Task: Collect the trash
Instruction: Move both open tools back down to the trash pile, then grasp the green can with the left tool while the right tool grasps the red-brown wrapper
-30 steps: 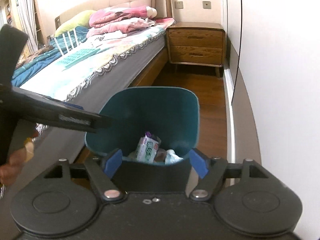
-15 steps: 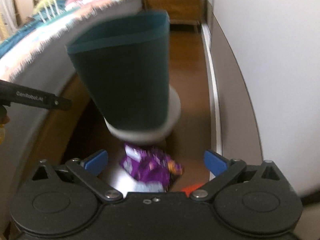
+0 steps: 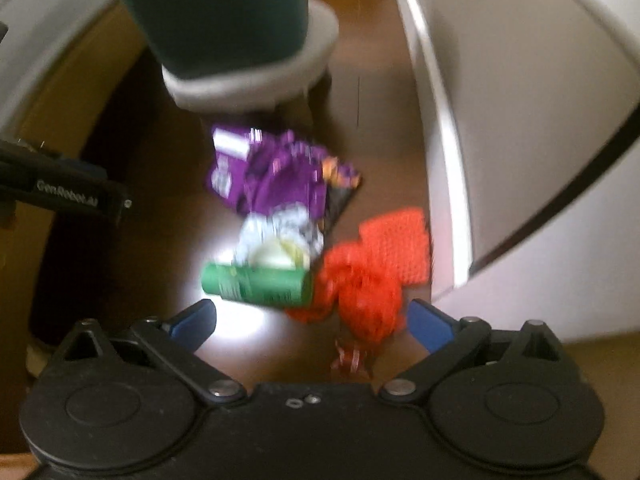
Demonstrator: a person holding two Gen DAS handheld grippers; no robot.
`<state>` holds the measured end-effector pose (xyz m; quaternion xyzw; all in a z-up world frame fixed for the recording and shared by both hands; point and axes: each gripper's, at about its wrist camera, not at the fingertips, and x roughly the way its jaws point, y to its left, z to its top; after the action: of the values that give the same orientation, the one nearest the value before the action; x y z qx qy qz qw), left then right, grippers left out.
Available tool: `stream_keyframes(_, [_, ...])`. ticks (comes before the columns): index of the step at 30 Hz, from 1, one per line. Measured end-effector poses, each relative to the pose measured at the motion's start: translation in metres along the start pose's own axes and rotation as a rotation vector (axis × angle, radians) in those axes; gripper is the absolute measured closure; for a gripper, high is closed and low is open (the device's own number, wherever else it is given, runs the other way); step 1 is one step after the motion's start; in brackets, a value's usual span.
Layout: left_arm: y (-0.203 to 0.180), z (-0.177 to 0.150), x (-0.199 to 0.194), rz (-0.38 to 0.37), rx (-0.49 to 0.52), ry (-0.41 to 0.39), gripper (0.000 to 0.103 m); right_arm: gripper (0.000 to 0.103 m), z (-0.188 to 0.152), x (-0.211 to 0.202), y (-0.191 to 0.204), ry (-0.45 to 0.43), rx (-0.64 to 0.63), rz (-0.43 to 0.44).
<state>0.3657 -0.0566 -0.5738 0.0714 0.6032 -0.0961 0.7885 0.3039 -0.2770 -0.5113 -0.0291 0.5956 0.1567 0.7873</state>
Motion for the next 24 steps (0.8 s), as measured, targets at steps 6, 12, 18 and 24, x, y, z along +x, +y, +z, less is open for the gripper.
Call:
stream_keyframes(6, [-0.028, -0.011, 0.058, 0.028, 0.168, 0.038, 0.023, 0.007, -0.023, 0.05, -0.011, 0.076, 0.049, -0.002])
stream_keyframes(12, [-0.057, -0.018, 0.101, 0.001, 0.403, 0.012, 0.023, 0.011, -0.036, 0.093, -0.02, 0.121, 0.068, 0.019])
stream_keyframes(18, [-0.071, -0.023, 0.14, -0.006, 0.558, 0.023, 0.023, 0.012, -0.043, 0.129, -0.028, 0.151, 0.041, 0.011])
stream_keyframes(24, [-0.077, -0.025, 0.163, -0.005, 0.59, 0.034, 0.023, 0.018, -0.05, 0.156, -0.034, 0.177, 0.049, -0.004])
